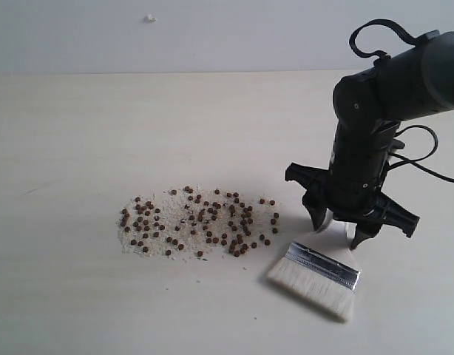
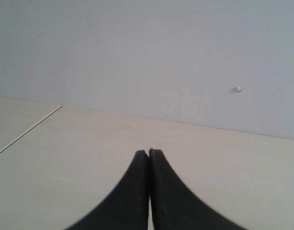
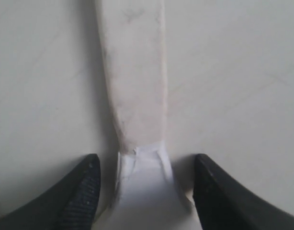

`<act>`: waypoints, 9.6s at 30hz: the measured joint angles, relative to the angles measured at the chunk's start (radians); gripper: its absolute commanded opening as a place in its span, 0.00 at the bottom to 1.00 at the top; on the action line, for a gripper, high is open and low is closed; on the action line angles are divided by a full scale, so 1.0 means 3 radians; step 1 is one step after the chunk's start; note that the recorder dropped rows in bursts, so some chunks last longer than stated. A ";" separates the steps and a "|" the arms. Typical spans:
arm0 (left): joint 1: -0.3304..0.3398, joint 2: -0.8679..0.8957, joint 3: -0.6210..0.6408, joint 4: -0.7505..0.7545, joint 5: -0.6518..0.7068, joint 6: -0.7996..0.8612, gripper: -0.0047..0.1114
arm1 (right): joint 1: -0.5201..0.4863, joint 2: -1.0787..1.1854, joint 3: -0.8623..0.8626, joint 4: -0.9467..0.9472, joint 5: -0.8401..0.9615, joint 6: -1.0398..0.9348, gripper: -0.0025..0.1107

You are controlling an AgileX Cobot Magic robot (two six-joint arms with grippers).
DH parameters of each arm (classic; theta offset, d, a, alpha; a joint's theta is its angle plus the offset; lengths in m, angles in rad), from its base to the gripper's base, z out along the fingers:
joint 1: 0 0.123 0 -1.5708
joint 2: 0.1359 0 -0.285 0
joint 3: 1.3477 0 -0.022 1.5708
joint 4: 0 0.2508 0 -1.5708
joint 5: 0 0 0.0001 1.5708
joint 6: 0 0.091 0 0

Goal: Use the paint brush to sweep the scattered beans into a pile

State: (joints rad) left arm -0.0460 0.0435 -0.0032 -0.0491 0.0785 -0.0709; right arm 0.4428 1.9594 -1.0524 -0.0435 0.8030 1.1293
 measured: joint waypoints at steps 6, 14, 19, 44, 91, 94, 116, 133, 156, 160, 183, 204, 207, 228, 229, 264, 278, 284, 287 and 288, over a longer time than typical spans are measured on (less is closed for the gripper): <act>0.0000 0.0000 0.0000 0.0000 0.0000 0.0000 0.04 | 0.0000 0.0001 0.0000 0.0010 0.0044 -0.0079 0.49; 0.0000 0.0000 0.0000 0.0000 0.0000 0.0000 0.04 | 0.0000 0.0001 0.0000 0.0010 0.0058 -0.0139 0.49; 0.0000 0.0000 0.0000 0.0000 0.0000 0.0000 0.04 | 0.0000 0.0001 0.0000 0.0010 0.0058 -0.0139 0.49; 0.0000 0.0000 0.0000 0.0000 0.0000 0.0000 0.04 | 0.0000 0.0001 0.0000 0.0064 0.0031 -0.0350 0.49; 0.0000 0.0000 0.0000 0.0000 0.0000 0.0000 0.04 | 0.0000 0.0001 0.0000 0.0114 -0.0036 -0.0414 0.02; 0.0000 0.0000 0.0000 0.0000 0.0000 0.0000 0.04 | 0.0000 0.0001 0.0000 0.0114 -0.0042 -0.0414 0.02; 0.0000 0.0000 0.0000 0.0000 0.0000 0.0000 0.04 | 0.0000 -0.0006 0.0000 0.0145 -0.0314 -0.0460 0.02; 0.0000 0.0000 0.0000 0.0000 0.0000 0.0000 0.04 | 0.0000 0.0000 0.0000 -0.1061 0.0105 -0.1499 0.02; 0.0000 0.0000 0.0000 0.0000 0.0000 0.0000 0.04 | 0.0000 0.0035 0.0014 -0.1538 0.0483 -0.1550 0.02; 0.0000 0.0000 0.0000 0.0000 0.0000 0.0000 0.04 | 0.0000 0.0038 0.0022 -0.1665 0.0583 -0.1590 0.02; 0.0000 0.0000 0.0000 0.0000 0.0000 0.0000 0.04 | 0.0000 0.0038 0.0022 -0.1706 0.0462 -0.1634 0.02; 0.0000 0.0000 0.0000 0.0000 0.0000 0.0000 0.04 | 0.0000 0.0038 0.0022 -0.1686 0.0457 -0.2364 0.02; 0.0000 0.0000 0.0000 0.0000 0.0000 0.0000 0.04 | 0.0000 -0.0009 0.0022 -0.1679 0.0450 -0.2500 0.02; 0.0000 0.0000 0.0000 0.0000 0.0000 0.0000 0.04 | 0.0000 -0.0979 0.0597 -0.1468 -0.0592 -0.2858 0.02; 0.0000 0.0000 0.0000 0.0000 0.0000 0.0000 0.04 | 0.0000 -0.1022 0.0615 -0.1450 -0.0631 -0.2858 0.02; 0.0000 0.0000 0.0000 0.0000 0.0000 0.0000 0.04 | 0.0000 -0.2201 0.0855 0.0675 -0.0943 -0.4829 0.02; 0.0000 0.0000 0.0013 -0.0103 -0.0723 -0.0948 0.04 | 0.0000 -0.2201 0.0855 0.1479 -0.0906 -0.5744 0.02; 0.0000 0.0000 0.0013 -0.0110 -0.0915 -0.1062 0.04 | 0.0000 -0.2201 0.0855 0.1536 -0.0904 -0.5860 0.02; 0.0000 0.0000 0.0013 -0.0110 -0.1110 -0.1088 0.04 | 0.0000 -0.2201 0.0855 0.1766 -0.0880 -0.6151 0.02; 0.0000 0.0000 0.0013 -0.0084 -0.1163 -0.1134 0.04 | 0.0000 -0.2201 0.0855 0.1903 -0.0846 -0.6331 0.02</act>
State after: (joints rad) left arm -0.0460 0.0435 0.0008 -0.0743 -0.2703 -0.4112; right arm 0.4428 1.2992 -0.7960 0.5275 0.5491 -0.7701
